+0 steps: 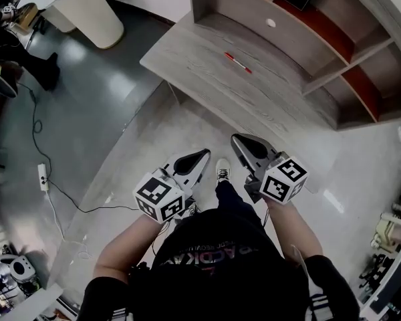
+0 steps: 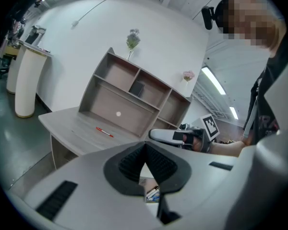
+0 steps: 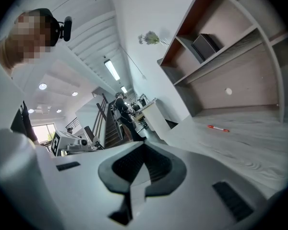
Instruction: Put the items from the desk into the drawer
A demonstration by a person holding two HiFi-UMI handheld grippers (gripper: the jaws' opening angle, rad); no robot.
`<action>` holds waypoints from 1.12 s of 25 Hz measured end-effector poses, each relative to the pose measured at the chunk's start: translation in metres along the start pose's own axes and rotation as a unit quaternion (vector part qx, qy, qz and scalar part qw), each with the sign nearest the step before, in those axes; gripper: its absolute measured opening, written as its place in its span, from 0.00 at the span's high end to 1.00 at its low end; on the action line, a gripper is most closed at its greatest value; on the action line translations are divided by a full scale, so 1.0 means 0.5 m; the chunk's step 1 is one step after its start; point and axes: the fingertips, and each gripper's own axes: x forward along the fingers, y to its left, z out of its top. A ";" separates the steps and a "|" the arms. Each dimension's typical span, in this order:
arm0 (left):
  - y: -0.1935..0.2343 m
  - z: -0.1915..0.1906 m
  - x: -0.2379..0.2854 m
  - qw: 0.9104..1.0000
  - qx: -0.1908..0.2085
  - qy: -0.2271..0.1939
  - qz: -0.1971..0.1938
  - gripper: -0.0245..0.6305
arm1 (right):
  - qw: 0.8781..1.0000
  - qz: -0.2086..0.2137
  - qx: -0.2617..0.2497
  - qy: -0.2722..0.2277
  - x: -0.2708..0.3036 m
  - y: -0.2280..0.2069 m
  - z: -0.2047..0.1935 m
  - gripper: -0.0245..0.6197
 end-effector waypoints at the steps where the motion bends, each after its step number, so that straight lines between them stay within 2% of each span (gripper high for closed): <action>1: 0.007 0.007 0.013 1.000 0.000 0.000 0.002 0.96 | 1.000 -0.001 -0.001 0.002 0.005 -0.017 0.008 0.93; 11: 0.048 0.035 0.101 1.000 -0.005 0.000 0.021 0.96 | 0.999 -0.034 -0.010 0.036 0.048 -0.181 0.040 0.93; 22: 0.107 0.037 0.171 0.999 -0.016 0.022 0.045 0.96 | 0.995 -0.069 -0.026 0.064 0.122 -0.337 0.065 0.93; 28: 0.129 0.030 0.208 0.998 -0.027 0.031 0.050 0.96 | 0.991 -0.083 -0.031 0.099 0.160 -0.422 0.058 0.93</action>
